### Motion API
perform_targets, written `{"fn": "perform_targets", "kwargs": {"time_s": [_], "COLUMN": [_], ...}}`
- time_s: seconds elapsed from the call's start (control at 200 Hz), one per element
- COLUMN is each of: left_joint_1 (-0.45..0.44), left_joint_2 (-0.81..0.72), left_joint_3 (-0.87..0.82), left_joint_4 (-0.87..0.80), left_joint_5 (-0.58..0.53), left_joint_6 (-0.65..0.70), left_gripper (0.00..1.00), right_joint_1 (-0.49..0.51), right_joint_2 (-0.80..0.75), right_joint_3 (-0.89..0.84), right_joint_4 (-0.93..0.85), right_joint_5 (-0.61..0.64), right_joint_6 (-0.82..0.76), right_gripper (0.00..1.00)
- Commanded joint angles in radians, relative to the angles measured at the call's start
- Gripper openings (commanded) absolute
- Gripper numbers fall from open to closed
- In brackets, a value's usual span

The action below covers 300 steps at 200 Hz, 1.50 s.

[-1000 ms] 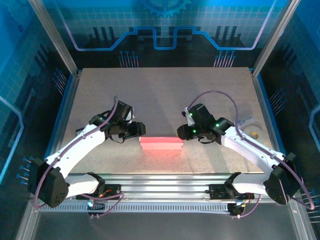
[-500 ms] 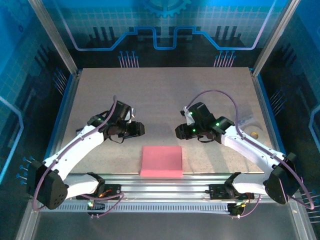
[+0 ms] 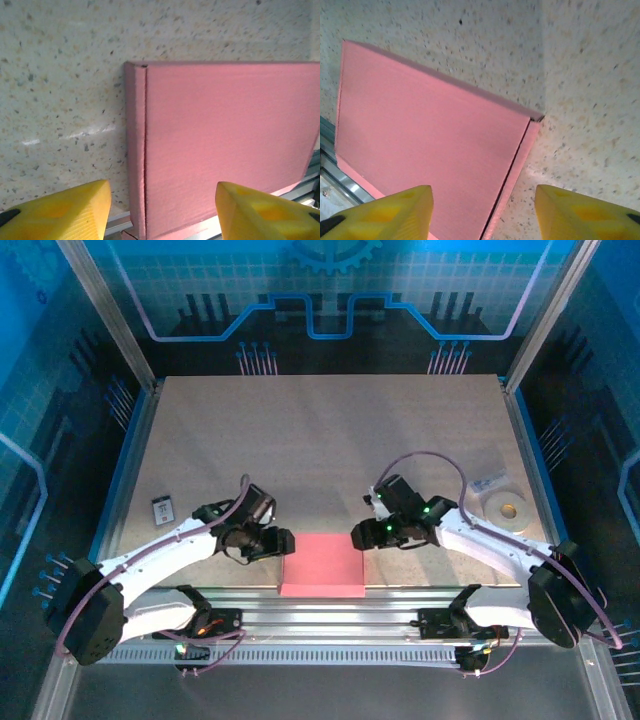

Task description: Fold the paper box

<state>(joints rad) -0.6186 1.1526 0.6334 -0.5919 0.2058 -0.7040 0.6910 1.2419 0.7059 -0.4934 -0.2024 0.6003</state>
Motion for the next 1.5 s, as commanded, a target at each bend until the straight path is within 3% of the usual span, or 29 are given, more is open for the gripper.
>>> {"fn": "perform_targets", "kwargs": {"time_s": [0.0, 0.385, 0.705, 0.841, 1.141, 1.496], "left_joint_1": [-0.031, -0.047, -0.048, -0.049, -0.05, -0.05], "left_joint_2": [0.003, -0.01, 0.026, 0.033, 0.029, 0.026], "left_joint_3": [-0.028, -0.085, -0.098, -0.097, -0.093, -0.099], "left_joint_4": [0.058, 0.121, 0.129, 0.131, 0.13, 0.175], "left_joint_5": [0.003, 0.079, 0.142, 0.162, 0.179, 0.239], "left_joint_6": [-0.048, -0.05, -0.036, -0.034, -0.044, -0.079], "left_gripper": [0.62, 0.66, 0.69, 0.71, 0.99, 0.99], "right_joint_1": [0.038, 0.071, 0.073, 0.073, 0.074, 0.074], "right_joint_2": [-0.025, -0.06, -0.058, -0.058, -0.049, -0.052], "right_joint_3": [-0.041, -0.162, -0.21, -0.22, -0.23, -0.233], "right_joint_4": [0.042, 0.131, 0.196, 0.223, 0.261, 0.271], "right_joint_5": [-0.052, -0.152, -0.264, -0.29, -0.308, -0.303], "right_joint_6": [0.06, 0.118, 0.122, 0.125, 0.133, 0.144], "right_gripper": [0.62, 0.76, 1.0, 1.0, 1.0, 1.0]}}
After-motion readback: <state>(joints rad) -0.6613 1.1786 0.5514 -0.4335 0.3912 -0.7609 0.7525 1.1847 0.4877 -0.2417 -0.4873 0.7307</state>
